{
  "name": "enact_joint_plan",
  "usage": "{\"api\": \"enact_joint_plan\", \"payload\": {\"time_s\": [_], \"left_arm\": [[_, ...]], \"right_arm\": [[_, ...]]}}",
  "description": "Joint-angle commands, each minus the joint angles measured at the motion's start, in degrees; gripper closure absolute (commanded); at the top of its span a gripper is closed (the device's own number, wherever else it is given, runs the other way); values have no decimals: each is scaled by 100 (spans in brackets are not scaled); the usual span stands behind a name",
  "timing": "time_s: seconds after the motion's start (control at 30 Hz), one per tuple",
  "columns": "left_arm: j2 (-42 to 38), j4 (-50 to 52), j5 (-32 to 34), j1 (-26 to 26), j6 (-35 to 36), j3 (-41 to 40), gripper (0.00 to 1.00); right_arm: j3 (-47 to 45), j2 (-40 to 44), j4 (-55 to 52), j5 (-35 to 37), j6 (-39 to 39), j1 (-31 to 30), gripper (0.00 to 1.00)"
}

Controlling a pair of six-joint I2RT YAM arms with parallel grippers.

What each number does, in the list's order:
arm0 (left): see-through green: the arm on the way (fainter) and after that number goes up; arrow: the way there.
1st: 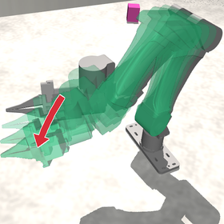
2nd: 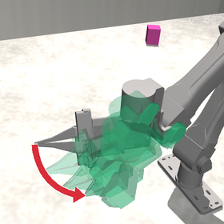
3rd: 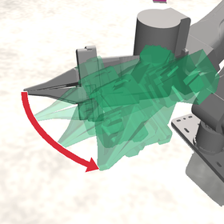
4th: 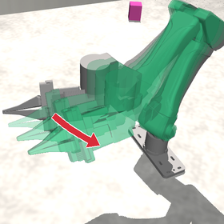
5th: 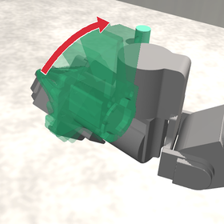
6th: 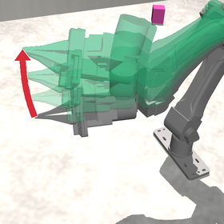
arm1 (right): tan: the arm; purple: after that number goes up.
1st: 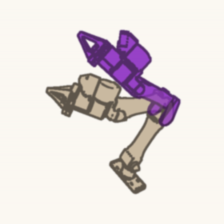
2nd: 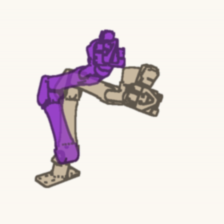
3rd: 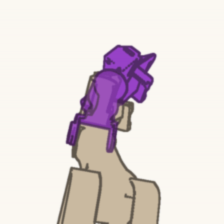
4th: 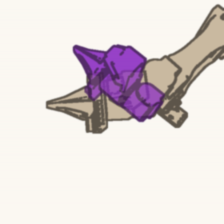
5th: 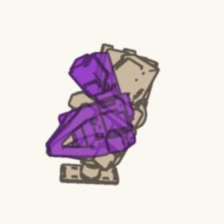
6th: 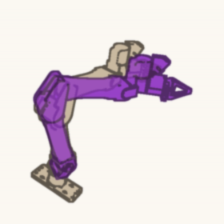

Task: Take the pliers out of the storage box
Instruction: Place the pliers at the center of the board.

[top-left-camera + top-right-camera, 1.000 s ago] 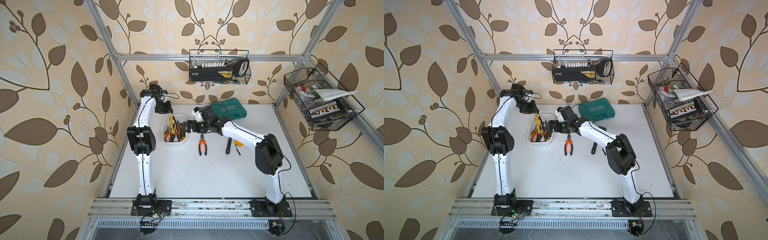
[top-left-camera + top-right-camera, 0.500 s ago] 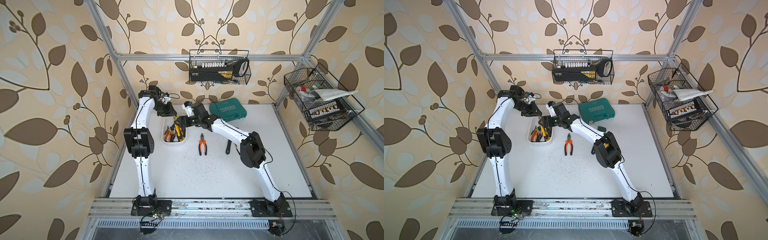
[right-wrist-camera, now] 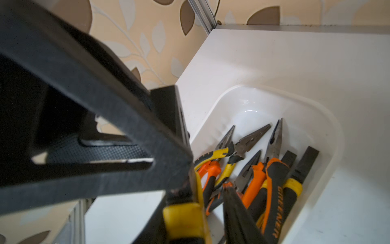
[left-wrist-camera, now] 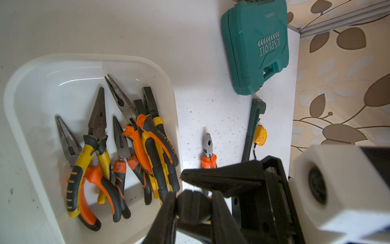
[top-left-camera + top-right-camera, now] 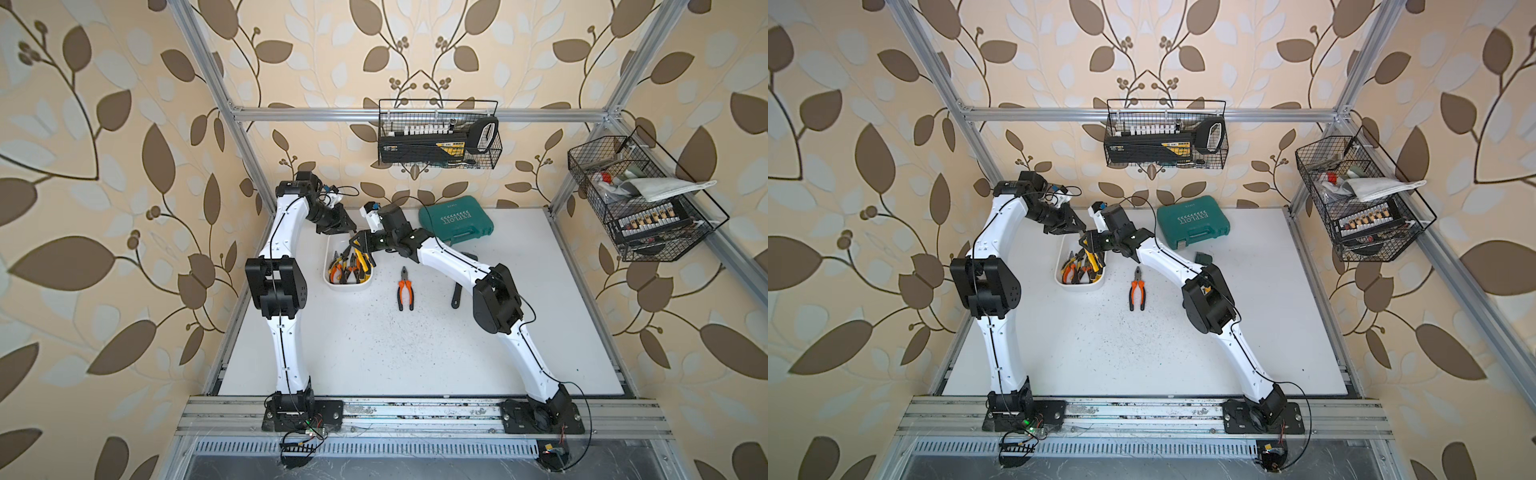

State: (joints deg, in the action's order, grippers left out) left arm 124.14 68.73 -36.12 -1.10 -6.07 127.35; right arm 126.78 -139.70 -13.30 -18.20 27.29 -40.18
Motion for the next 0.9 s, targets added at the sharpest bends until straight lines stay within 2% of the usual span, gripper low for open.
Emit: {"api": "enact_joint_plan", "payload": {"time_s": [0.0, 0.17, 0.2, 0.27, 0.33, 0.37, 0.4, 0.43, 0.5, 0.63, 0.73, 0.87], "left_arm": [[-380, 0, -344, 5, -88, 36, 100], [-340, -39, -257, -15, -64, 18, 99], [-340, -50, -211, -17, -17, 22, 87], [-348, -29, 17, -6, 125, 95, 53], [-379, 16, 197, -4, 311, 194, 24], [-385, 26, 293, -4, 429, 237, 12], [-414, 19, 365, -10, 531, 231, 5], [-463, -14, 426, -13, 621, 202, 1], [-571, -126, 441, -38, 813, 29, 1], [-984, -685, 290, -200, 1190, -822, 1], [-1255, -1124, 156, -276, 1318, -1496, 1], [-1295, -1250, 174, -276, 1216, -1720, 1]], "right_arm": [[84, -95, 56, 40, 50, 2, 79], [-77, 72, 6, -39, 68, 2, 100], [-163, 152, 5, -44, 88, 8, 100], [-564, 447, 26, -62, 115, 17, 100], [-1160, 866, 73, 24, 222, 49, 100], [-1572, 1133, 150, 44, 303, 84, 100], [-1915, 1363, 215, 76, 388, 118, 100], [-2343, 1636, 272, 96, 499, 170, 100], [-3045, 2083, 288, 130, 649, 288, 100], [-4240, 2811, 186, 288, 869, 605, 100], [-4615, 2983, -221, 341, 883, 856, 100], [-4802, 2856, -414, 402, 790, 1019, 99]]}}
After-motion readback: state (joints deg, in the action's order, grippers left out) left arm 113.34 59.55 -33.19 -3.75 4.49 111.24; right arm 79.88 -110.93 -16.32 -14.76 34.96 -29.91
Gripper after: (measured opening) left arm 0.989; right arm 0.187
